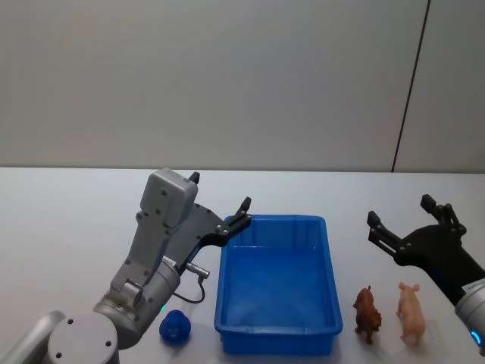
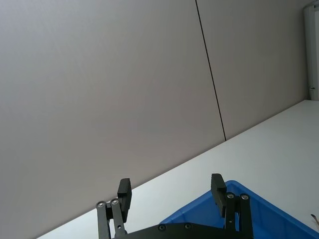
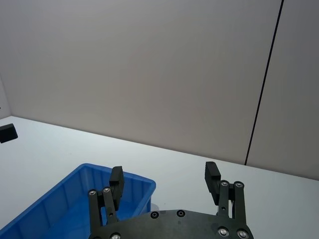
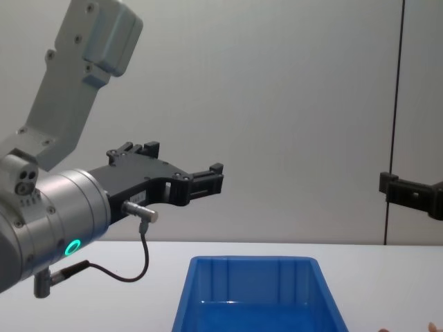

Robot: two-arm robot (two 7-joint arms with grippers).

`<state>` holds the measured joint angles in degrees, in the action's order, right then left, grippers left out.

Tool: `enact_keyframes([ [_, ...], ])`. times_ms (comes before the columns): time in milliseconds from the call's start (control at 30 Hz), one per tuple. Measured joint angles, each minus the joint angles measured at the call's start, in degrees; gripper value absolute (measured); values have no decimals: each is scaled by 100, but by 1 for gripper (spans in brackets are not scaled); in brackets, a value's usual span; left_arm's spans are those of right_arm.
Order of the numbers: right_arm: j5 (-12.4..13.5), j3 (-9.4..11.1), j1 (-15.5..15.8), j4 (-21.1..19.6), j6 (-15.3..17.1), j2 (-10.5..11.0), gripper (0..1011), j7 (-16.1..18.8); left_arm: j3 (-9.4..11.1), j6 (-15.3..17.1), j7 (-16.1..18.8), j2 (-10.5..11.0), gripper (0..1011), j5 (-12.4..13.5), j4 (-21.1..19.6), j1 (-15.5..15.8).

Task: Pick up the two dolls from the table and place them into the box.

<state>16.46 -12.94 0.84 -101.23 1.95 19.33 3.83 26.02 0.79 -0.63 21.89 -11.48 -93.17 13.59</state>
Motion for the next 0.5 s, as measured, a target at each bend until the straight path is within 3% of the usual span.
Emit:
enact_keyframes([
  [500,0,0,0,0,0,0,1001,0,0,0,0,0,1001,0,0,0],
])
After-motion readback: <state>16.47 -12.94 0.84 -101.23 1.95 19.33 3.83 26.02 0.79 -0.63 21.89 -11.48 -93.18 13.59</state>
